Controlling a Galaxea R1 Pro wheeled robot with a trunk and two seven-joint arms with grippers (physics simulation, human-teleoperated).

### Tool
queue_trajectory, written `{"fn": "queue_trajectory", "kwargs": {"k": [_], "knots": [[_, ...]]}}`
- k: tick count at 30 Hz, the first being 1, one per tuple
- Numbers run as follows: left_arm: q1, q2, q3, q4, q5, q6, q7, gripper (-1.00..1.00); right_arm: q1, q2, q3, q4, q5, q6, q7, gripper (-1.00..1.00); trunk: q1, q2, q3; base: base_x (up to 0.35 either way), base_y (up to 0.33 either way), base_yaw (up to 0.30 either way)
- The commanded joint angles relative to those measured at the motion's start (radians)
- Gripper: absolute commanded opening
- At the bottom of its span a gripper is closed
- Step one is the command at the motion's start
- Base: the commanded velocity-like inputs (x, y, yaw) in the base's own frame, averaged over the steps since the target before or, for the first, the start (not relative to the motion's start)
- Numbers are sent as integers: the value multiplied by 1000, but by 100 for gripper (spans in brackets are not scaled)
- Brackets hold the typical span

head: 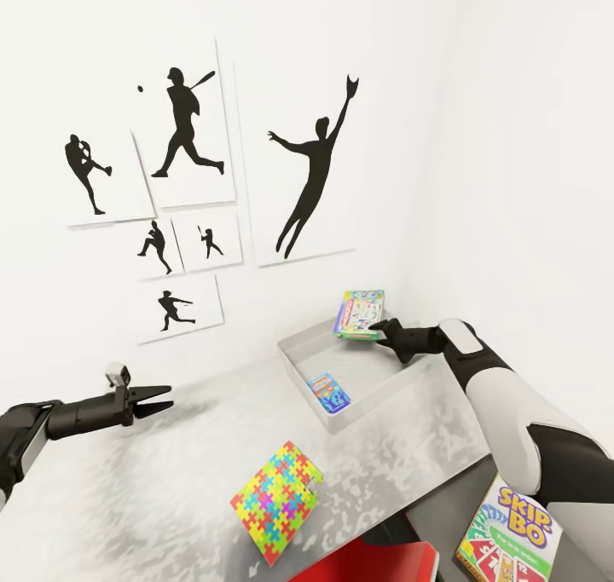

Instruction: Put all the toys in the child's room - the three board games (two on the bed and one on the table), the two jigsaw puzzles on the table, and the tennis ball on the table - inside the toy box on the table in the child's room.

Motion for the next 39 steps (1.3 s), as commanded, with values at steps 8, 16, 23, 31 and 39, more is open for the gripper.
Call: {"fn": "queue_trajectory", "kwargs": {"k": [8, 16, 23, 31, 39], "knots": [[-1, -22, -1, 0, -1, 11, -4, 100, -1, -2, -4, -2, -11, 3, -11, -100, 1, -2, -2, 0, 0, 0], [-1, -22, -1, 0, -1, 11, -4, 100, -1, 0, -6, -2, -9, 2, -12, -100, 1, -2, -2, 0, 0, 0], [-1, -22, -1, 0, -1, 11, -4, 100, -1, 0, -6, -2, -8, 1, -15, -100, 1, -2, -2, 0, 0, 0], [-1, -22, -1, 0, -1, 11, -4, 100, -1, -3, -7, -1, -8, 2, -24, -100, 1, -2, -6, 0, 0, 0], [-1, -22, -1, 0, -1, 11, -4, 100, -1, -10, -9, -1, -9, 2, -35, -100, 1, -2, -9, 0, 0, 0]]}}
